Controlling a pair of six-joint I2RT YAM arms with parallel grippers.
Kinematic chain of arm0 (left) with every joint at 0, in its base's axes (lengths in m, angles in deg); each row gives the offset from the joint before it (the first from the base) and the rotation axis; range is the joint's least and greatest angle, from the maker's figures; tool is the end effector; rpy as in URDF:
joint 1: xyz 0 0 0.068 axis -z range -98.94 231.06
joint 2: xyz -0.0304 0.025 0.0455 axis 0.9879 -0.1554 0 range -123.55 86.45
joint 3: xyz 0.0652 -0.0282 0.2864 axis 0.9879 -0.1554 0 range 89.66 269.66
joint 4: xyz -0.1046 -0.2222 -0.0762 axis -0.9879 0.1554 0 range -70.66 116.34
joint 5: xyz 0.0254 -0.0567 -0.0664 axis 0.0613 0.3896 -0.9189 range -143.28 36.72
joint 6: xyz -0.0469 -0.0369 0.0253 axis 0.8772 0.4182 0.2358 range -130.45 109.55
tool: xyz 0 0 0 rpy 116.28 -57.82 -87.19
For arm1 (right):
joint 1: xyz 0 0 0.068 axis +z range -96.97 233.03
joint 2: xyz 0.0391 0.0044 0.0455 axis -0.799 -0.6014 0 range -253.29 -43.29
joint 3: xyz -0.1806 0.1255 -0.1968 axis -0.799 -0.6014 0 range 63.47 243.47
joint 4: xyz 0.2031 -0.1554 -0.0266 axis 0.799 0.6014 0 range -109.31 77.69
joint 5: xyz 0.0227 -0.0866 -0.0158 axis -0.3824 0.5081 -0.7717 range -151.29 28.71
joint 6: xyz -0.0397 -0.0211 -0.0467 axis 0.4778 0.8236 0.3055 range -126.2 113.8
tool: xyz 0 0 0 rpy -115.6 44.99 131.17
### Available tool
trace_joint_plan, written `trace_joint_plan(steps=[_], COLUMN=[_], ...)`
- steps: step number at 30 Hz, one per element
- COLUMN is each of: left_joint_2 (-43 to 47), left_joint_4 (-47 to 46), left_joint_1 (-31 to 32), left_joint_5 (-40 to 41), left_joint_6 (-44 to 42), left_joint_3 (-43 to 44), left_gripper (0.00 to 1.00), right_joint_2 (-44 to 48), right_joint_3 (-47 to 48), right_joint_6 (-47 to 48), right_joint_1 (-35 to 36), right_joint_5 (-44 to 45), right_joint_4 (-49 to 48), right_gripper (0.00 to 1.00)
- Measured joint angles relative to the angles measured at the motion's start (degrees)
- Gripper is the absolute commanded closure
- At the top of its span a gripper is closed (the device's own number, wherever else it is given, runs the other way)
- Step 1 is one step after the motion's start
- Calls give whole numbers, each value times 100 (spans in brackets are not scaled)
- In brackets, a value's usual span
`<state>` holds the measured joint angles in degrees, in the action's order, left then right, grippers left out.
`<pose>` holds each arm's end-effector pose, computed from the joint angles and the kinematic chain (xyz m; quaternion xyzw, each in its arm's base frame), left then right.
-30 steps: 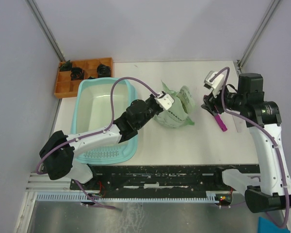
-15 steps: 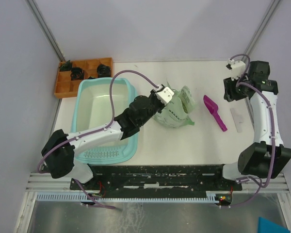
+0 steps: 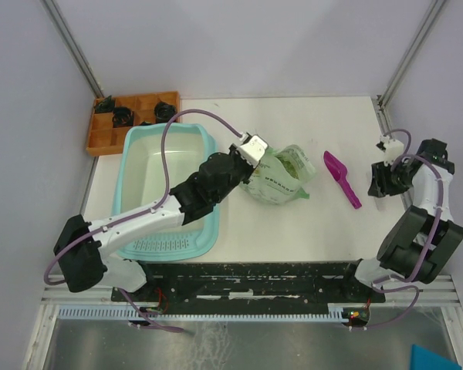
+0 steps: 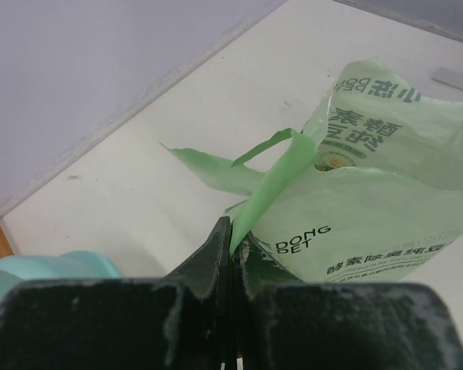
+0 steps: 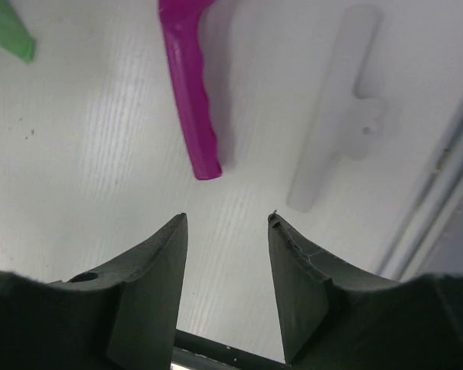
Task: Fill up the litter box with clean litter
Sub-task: Pick up the spatula from the center of the board.
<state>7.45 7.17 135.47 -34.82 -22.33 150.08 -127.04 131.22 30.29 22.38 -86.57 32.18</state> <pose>0.2072 -0.2618 0.3619 0.3129 0.6746 -0.1271 0.6564 0.2537 -0.1253 0.2796 -0.0914 0.9536 0.0735 0.2773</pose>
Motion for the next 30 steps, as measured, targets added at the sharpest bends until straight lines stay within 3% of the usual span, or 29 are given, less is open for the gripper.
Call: trace_joint_plan(steps=[4,8,15,30], left_joint_2=[168,258,380,654], left_joint_4=[201,356,435,129], left_joint_1=[7,9,9,4], left_joint_5=[9,0,-2,155], left_joint_6=[-13,-15,7,37], left_joint_3=[-74,-76,-85,-81], left_gripper=[97,96,71,50], right_joint_2=[-2,-160,-494,-951], right_joint_3=[-553,-400,-234,-203], right_joint_6=[356,466,544,533], right_joint_1=[46,170,509,638], right_joint_5=[-433,-793,-754,-496], right_joint_4=[-83,-37,-111,-221], right_gripper=[39,39,38,38])
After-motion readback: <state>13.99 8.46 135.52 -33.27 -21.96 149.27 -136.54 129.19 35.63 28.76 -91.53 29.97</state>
